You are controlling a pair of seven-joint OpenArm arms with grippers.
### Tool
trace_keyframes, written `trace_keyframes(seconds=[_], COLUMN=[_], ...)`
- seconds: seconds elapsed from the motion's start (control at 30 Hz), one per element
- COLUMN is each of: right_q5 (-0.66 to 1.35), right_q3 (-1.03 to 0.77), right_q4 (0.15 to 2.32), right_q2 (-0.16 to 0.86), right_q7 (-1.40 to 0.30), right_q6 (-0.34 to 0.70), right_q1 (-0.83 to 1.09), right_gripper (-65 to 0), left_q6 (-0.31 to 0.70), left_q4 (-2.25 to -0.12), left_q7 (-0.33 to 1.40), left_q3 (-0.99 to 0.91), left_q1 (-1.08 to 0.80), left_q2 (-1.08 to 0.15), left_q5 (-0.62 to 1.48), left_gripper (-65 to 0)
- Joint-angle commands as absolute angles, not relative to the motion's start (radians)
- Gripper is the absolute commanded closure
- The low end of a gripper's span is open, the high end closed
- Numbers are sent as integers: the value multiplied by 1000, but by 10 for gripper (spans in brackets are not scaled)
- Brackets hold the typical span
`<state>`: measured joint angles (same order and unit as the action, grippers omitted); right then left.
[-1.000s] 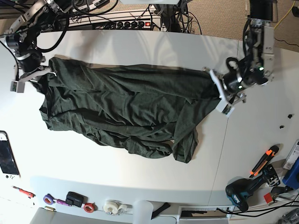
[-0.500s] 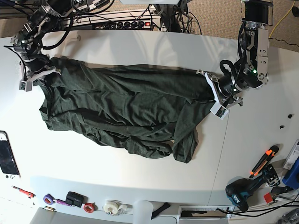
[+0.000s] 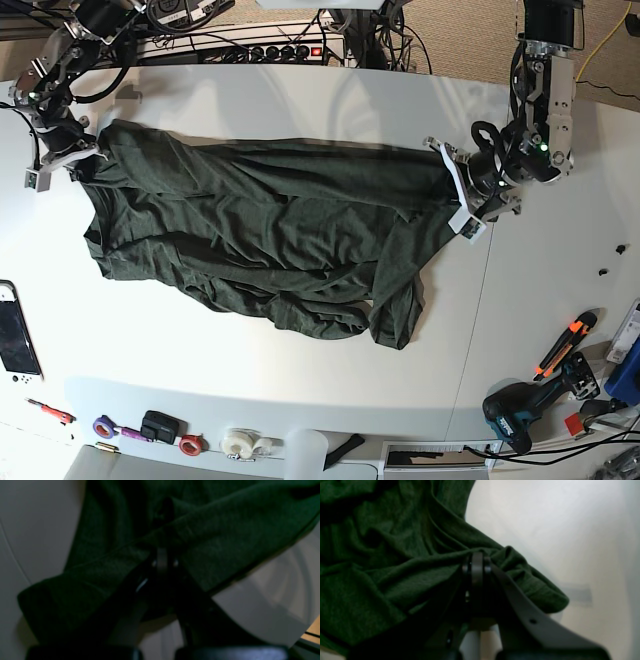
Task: Layout the t-shirt on the table in an organized manner, then fold the t-shirt properly
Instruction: 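Pull the grasped fabric with the left gripper back toward the collar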
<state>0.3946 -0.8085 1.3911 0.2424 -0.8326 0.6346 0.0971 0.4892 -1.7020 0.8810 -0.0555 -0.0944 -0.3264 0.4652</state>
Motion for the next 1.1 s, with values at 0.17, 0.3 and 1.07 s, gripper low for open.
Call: trace_keyframes(seconds=[0.17,0.3,1.07], right_q5=[359,411,585], right_q3=[-810,-810,-813], right_q4=[1392,1392,1394], right_q2=[265,266,435], right_q7=[-892,-952,-1050], right_q6=[620,636,662], right_q1=[97,103,282], right_gripper=[0,0,0], left_q6=[443,444,445], left_q4=[-1612,-1554,-1850], left_q7=[865,874,927], left_q3=[-61,-61,-251], left_q1=[-86,-100,-451], left_q2=[-333,-336,-385], left_q5=[410,411,484], left_gripper=[0,0,0])
